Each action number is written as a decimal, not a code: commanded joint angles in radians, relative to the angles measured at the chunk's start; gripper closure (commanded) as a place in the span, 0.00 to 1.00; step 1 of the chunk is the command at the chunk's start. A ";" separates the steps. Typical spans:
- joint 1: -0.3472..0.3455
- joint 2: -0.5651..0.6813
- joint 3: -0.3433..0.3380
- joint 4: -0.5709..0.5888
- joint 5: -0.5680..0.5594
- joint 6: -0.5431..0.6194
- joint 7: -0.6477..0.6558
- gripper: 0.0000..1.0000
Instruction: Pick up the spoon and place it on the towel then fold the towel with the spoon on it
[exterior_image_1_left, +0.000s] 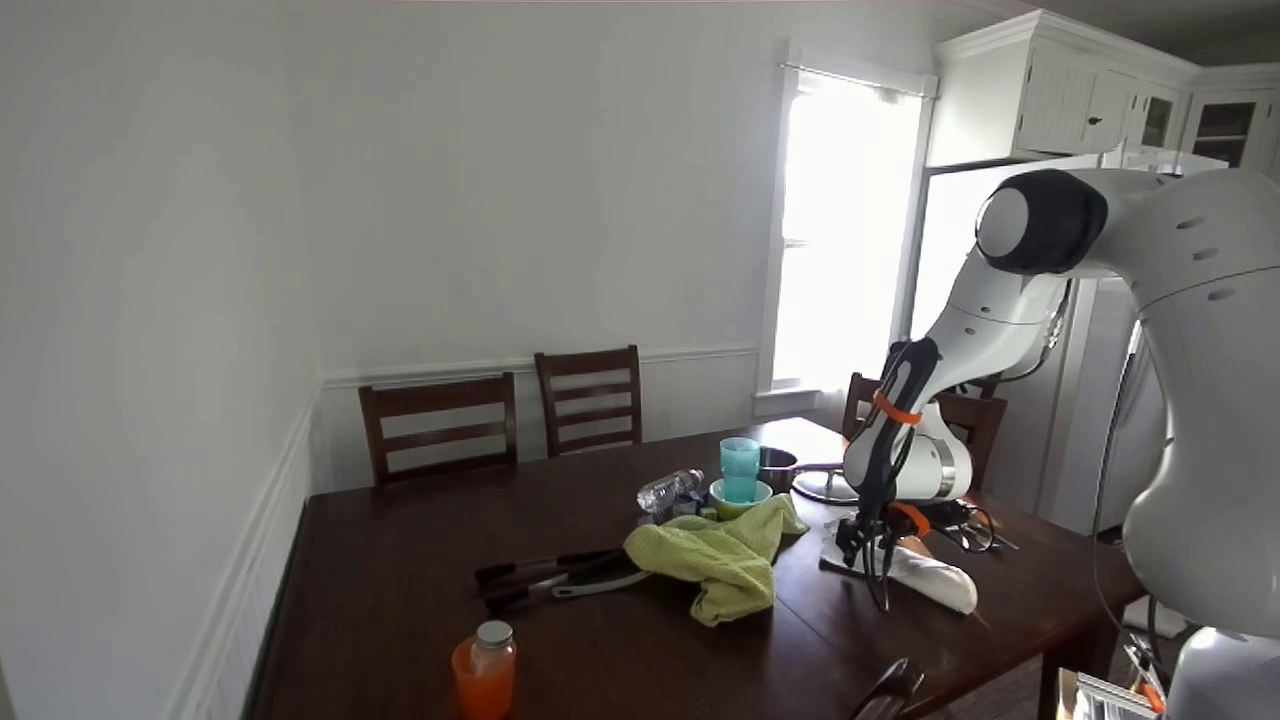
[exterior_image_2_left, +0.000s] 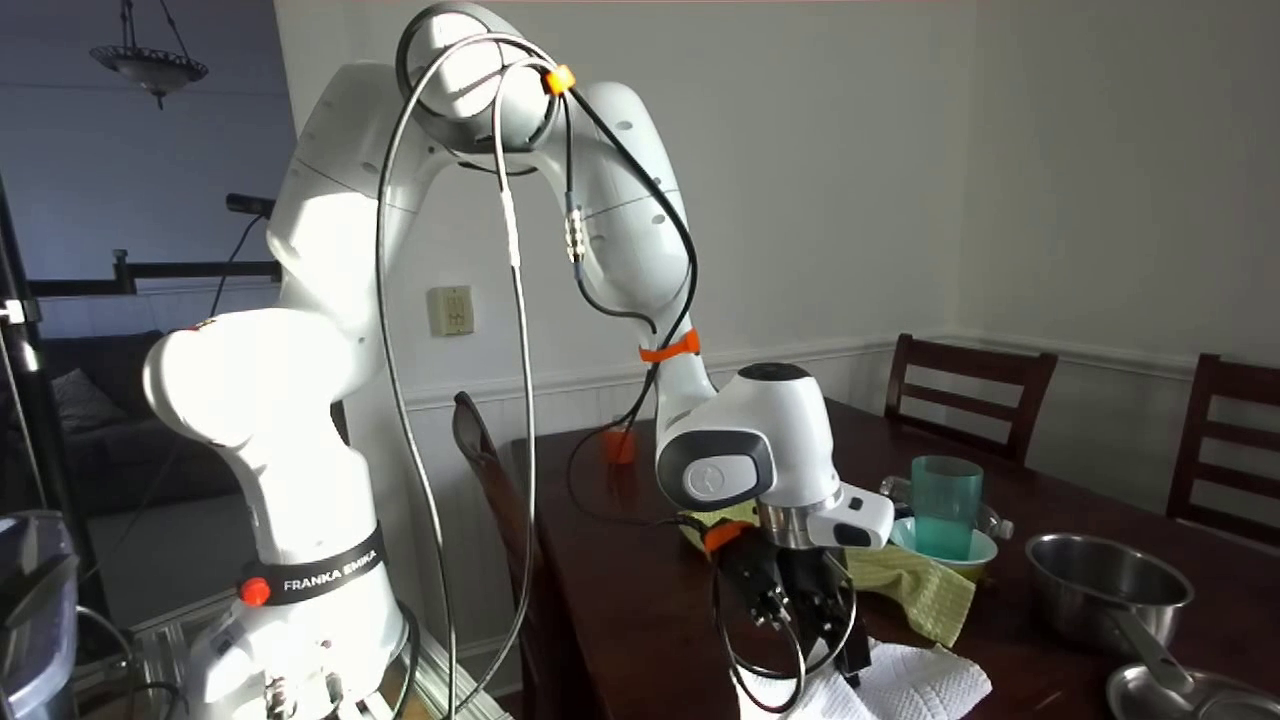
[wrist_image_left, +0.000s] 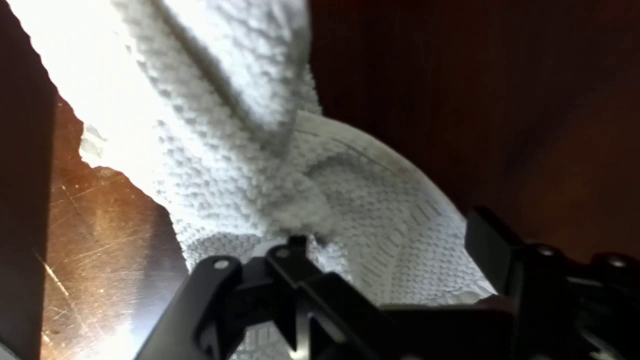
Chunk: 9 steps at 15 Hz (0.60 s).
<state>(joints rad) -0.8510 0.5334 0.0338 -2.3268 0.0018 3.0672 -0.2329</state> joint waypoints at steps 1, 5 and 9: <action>-0.071 -0.065 0.067 -0.028 0.061 -0.098 -0.003 0.00; 0.014 -0.074 -0.011 -0.014 0.116 -0.169 0.078 0.00; 0.145 -0.053 -0.117 0.000 0.137 -0.190 0.213 0.00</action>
<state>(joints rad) -0.8032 0.4841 -0.0051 -2.3268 0.1052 2.9059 -0.1127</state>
